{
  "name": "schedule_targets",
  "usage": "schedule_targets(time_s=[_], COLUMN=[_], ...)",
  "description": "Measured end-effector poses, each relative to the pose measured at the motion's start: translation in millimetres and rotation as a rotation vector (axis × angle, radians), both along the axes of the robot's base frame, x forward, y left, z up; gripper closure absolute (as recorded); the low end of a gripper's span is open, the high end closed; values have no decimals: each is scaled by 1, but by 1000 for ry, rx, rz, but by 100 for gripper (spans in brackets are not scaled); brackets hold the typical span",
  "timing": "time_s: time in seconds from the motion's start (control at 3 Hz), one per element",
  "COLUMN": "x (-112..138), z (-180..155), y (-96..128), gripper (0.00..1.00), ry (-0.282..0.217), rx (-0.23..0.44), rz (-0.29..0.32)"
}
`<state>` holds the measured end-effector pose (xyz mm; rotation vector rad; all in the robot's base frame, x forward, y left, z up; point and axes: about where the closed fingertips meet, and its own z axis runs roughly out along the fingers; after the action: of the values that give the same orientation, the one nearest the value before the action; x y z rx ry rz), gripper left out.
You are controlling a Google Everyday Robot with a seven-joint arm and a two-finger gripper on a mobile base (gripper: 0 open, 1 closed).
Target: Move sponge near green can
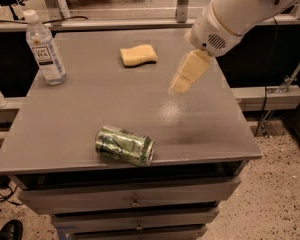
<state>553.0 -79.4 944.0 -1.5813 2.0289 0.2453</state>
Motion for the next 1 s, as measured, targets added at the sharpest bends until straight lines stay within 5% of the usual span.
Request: schedule_targets(time_s=[0.33, 1.0], x=[0, 60], z=[0, -16], y=[0, 48], gripper=[0, 0], ry=[0, -57], rx=[0, 111], rz=[0, -1])
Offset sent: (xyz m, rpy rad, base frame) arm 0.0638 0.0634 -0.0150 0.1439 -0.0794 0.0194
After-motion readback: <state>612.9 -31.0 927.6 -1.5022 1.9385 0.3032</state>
